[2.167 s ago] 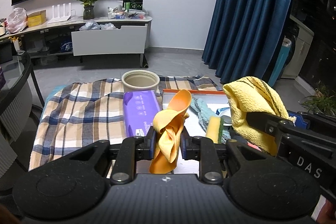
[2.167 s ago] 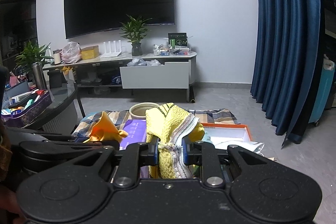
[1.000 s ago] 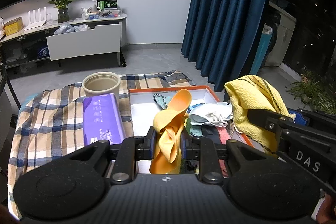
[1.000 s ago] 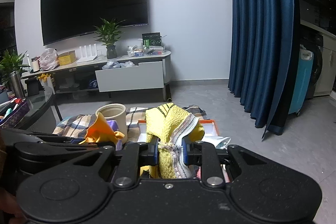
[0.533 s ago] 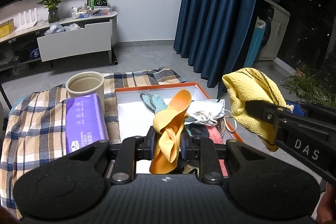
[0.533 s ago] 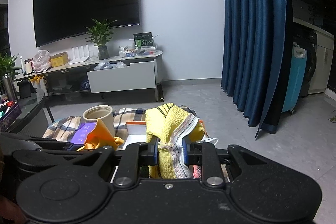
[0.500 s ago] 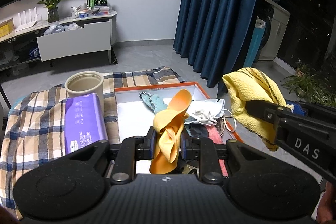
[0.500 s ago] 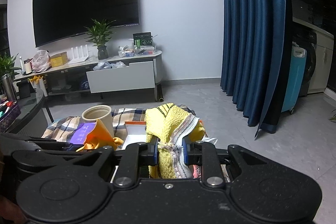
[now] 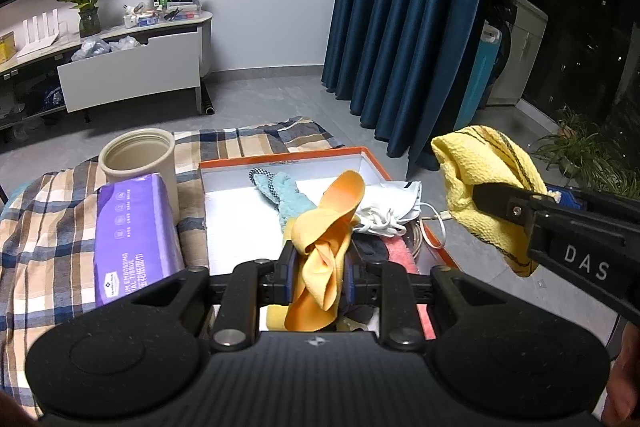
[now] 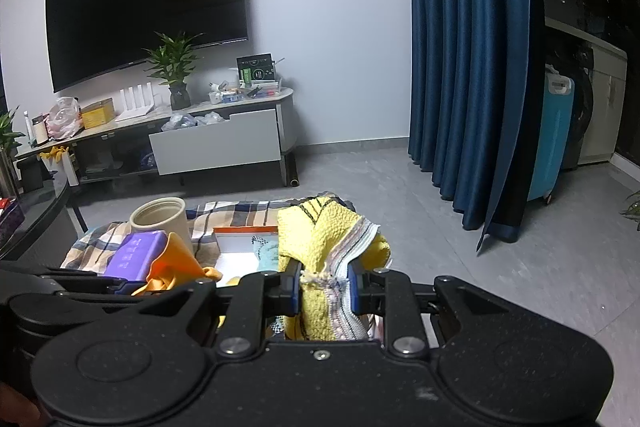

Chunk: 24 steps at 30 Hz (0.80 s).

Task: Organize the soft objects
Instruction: 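Carry the orange glove and yellow towel over the orange-rimmed box with both tools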

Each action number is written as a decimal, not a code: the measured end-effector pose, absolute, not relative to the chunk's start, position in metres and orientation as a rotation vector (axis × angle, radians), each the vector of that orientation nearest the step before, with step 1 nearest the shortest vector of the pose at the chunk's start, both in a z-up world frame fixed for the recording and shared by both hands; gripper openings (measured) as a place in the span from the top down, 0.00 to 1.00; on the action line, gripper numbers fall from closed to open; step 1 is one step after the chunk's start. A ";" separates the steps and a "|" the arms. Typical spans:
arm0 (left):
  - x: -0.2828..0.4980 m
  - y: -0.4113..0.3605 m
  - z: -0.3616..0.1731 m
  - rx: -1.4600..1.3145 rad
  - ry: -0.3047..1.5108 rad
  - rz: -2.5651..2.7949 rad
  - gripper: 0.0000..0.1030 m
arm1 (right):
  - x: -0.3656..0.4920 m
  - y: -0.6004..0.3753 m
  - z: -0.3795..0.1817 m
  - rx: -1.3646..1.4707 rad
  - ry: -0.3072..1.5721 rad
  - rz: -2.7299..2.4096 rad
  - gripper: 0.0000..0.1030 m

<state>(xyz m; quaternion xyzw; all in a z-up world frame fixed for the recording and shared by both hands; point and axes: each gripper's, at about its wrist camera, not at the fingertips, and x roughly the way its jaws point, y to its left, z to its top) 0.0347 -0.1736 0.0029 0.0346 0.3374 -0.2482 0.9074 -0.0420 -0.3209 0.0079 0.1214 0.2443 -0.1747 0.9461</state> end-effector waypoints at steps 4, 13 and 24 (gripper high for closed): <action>0.036 -0.179 0.001 0.075 0.701 -0.517 0.76 | -0.039 -0.325 0.004 0.251 0.506 -0.354 0.74; 0.039 -0.187 -0.001 0.079 0.711 -0.514 0.76 | -0.029 -0.332 -0.001 0.246 0.516 -0.336 0.74; 0.046 -0.194 -0.003 0.077 0.724 -0.507 0.76 | -0.018 -0.341 -0.003 0.235 0.521 -0.312 0.74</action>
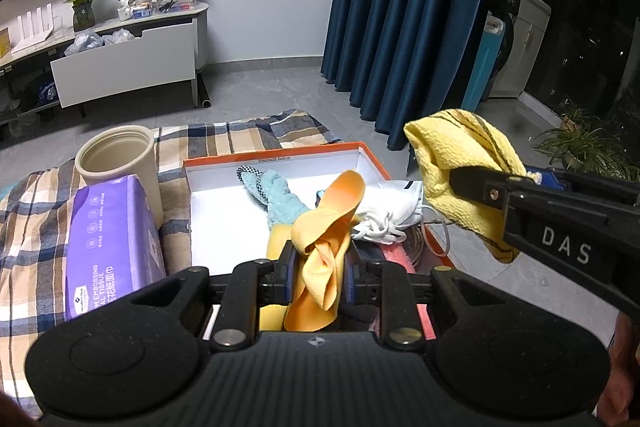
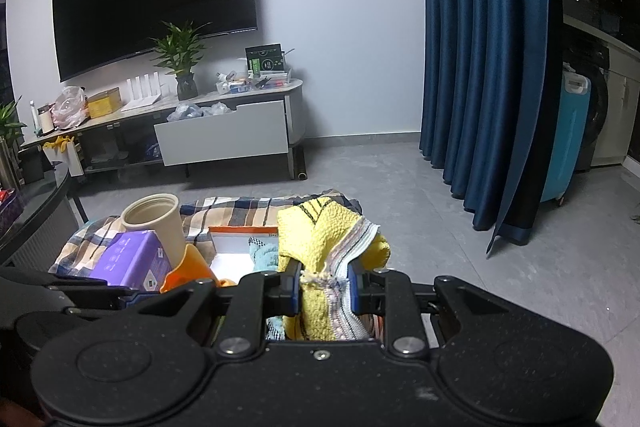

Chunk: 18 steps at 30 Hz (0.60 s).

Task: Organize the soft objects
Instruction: 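Carry the orange glove and yellow towel over the orange-rimmed box with both tools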

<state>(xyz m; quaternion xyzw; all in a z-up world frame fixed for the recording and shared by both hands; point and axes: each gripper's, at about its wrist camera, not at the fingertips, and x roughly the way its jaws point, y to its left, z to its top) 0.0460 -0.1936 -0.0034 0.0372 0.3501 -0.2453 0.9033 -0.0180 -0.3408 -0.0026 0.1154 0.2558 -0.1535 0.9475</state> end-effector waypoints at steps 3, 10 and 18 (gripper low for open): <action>0.049 -0.194 -0.005 0.073 0.729 -0.503 0.76 | -0.014 -0.343 -0.003 0.235 0.526 -0.305 0.74; 0.060 -0.193 -0.007 0.062 0.736 -0.482 0.76 | -0.004 -0.349 -0.008 0.236 0.541 -0.294 0.74; 0.073 -0.190 -0.010 0.047 0.749 -0.451 0.76 | 0.010 -0.356 -0.015 0.238 0.563 -0.278 0.74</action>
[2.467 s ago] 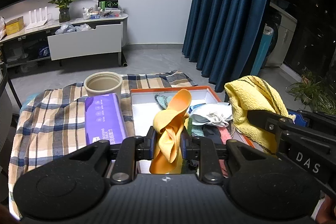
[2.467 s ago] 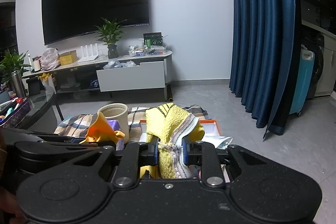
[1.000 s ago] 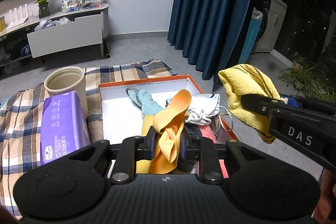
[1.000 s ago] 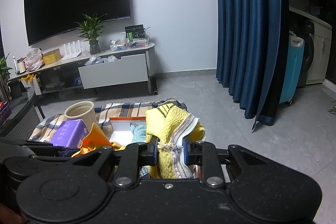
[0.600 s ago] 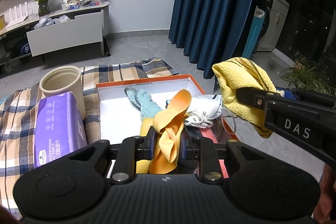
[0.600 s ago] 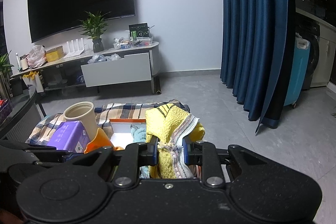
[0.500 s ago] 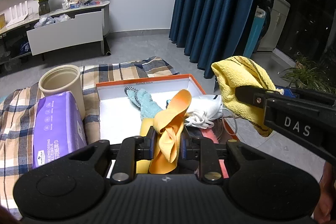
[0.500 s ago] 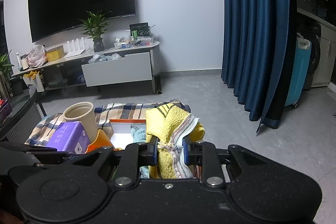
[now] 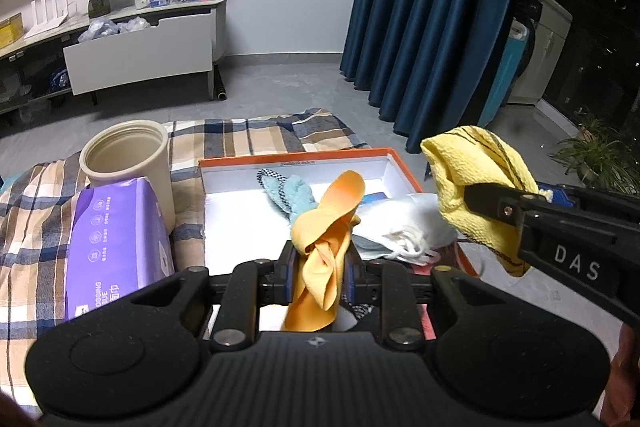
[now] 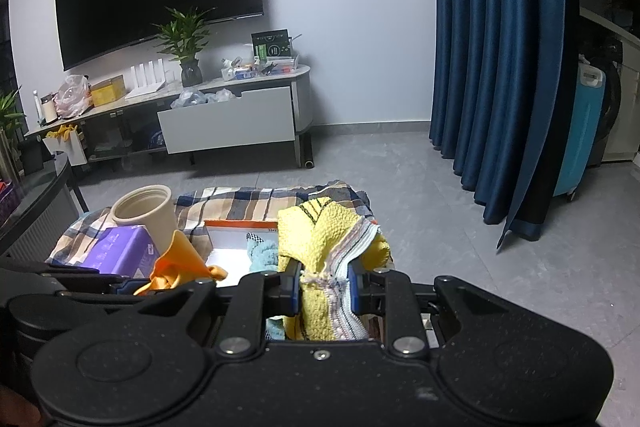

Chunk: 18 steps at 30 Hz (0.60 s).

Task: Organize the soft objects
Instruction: 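Carry the orange glove and yellow towel over the orange-rimmed box with both tools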

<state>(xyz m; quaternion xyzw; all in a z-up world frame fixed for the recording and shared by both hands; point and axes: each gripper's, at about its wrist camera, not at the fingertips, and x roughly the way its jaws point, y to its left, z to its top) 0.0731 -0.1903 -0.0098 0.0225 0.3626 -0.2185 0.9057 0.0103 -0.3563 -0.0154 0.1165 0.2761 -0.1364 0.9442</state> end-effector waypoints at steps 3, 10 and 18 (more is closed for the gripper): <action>0.078 -0.188 -0.011 0.042 0.757 -0.437 0.76 | 0.017 -0.359 -0.017 0.236 0.570 -0.270 0.74; 0.089 -0.182 -0.013 0.034 0.768 -0.406 0.76 | 0.031 -0.359 -0.022 0.234 0.581 -0.252 0.74; 0.097 -0.179 -0.014 0.030 0.775 -0.386 0.76 | 0.045 -0.359 -0.022 0.217 0.588 -0.230 0.74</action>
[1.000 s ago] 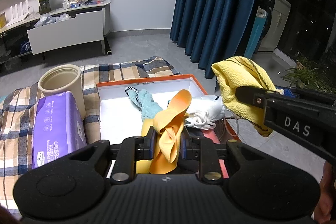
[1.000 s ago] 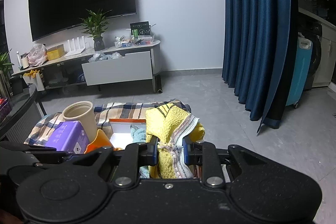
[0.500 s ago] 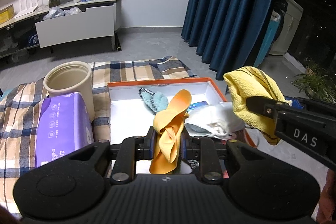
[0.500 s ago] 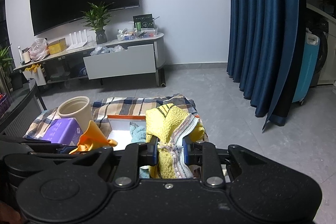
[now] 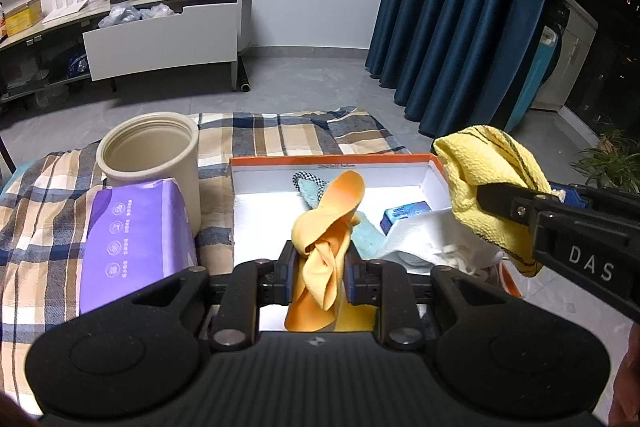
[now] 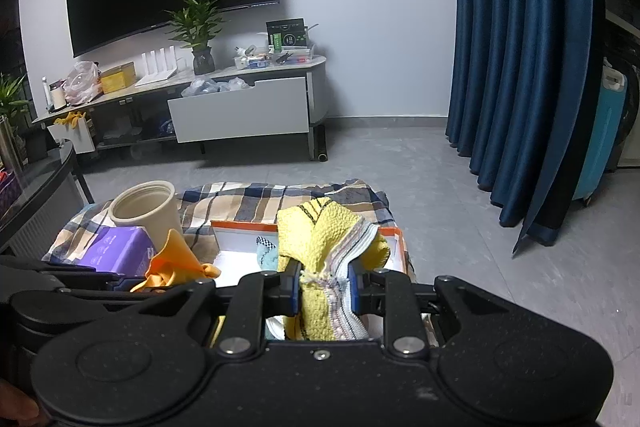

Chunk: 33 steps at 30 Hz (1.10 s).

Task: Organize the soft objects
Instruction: 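Carry the orange glove and yellow towel over the orange-rimmed box with both tools, then open the right tool to drop the yellow towel into the box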

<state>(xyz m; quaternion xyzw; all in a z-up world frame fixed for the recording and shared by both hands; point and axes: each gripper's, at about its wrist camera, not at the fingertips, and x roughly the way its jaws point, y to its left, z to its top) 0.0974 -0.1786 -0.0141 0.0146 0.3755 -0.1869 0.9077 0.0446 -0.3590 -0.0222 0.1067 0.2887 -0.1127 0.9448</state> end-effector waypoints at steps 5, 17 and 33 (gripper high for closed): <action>0.103 -0.178 -0.014 0.032 0.776 -0.376 0.76 | 0.052 -0.360 -0.022 0.214 0.590 -0.223 0.73; 0.114 -0.176 -0.018 0.021 0.793 -0.355 0.76 | 0.069 -0.364 -0.028 0.208 0.614 -0.212 0.71; 0.125 -0.167 -0.024 0.015 0.812 -0.316 0.76 | 0.102 -0.372 -0.047 0.217 0.655 -0.201 0.43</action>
